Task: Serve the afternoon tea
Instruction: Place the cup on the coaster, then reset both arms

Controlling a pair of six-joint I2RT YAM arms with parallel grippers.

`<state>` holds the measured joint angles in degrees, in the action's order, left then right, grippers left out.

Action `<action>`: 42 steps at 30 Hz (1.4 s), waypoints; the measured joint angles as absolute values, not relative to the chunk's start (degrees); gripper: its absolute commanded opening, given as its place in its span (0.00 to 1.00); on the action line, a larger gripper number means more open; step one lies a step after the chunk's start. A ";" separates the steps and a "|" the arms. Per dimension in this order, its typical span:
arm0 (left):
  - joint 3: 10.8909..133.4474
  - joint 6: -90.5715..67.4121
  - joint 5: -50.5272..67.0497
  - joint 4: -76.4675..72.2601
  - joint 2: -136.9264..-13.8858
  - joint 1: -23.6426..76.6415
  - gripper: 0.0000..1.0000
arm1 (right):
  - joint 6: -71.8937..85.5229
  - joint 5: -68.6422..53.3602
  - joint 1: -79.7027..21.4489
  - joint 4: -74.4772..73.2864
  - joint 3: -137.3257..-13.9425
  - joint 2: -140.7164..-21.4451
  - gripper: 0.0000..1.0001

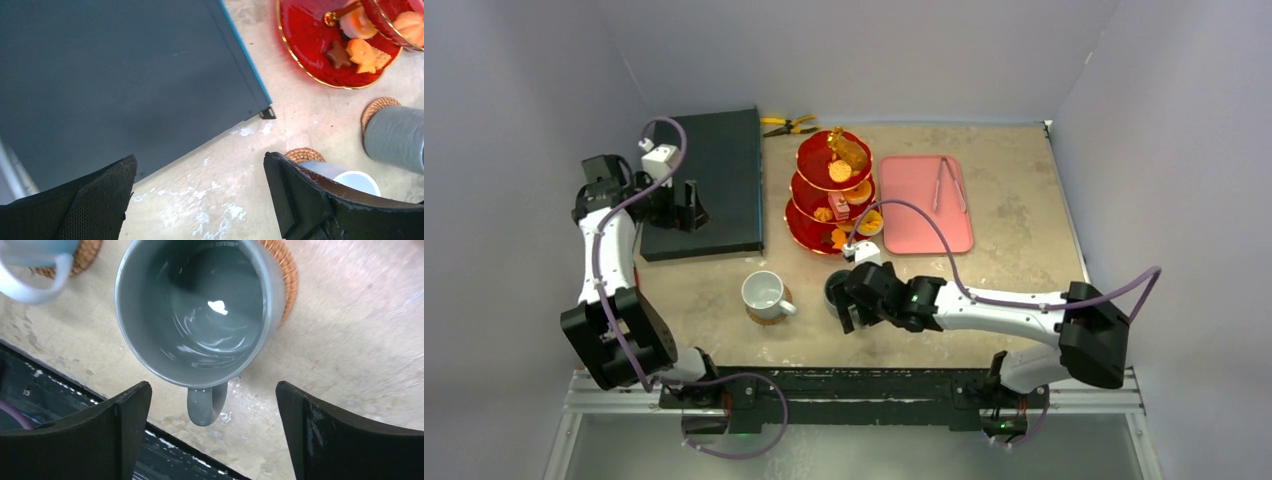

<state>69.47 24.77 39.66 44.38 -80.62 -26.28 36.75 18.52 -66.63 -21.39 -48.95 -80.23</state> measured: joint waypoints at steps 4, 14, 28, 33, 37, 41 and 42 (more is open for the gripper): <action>65.84 20.64 37.34 38.41 -80.42 -19.90 0.99 | 35.29 18.52 -63.18 -23.40 -52.45 -77.47 0.99; 43.29 9.82 30.44 15.00 -74.15 -16.47 0.99 | 31.83 26.20 -36.32 -10.92 -50.98 -61.98 0.99; 24.95 -1.56 28.18 -25.71 -77.60 -16.45 0.99 | 26.46 54.98 -23.46 24.88 -20.51 -63.05 0.99; 17.56 -4.12 26.44 -41.01 -78.19 -15.57 0.99 | 22.76 59.88 -20.58 40.97 -11.88 -64.16 0.99; 15.33 -5.52 24.67 -46.26 -78.65 -14.33 0.99 | 21.63 60.38 -17.96 48.77 -10.90 -64.97 0.99; 12.10 -5.39 21.96 -51.88 -78.54 -13.41 0.99 | 18.94 58.28 -16.43 55.51 -10.92 -68.31 0.99; 11.49 -5.37 21.37 -53.34 -78.76 -13.28 0.99 | 18.11 57.12 -16.01 57.10 -10.96 -69.63 0.99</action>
<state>11.49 -5.37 21.37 -53.34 -78.76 -13.28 18.11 57.12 -16.01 57.10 -10.96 -69.63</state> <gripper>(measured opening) 0.993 0.987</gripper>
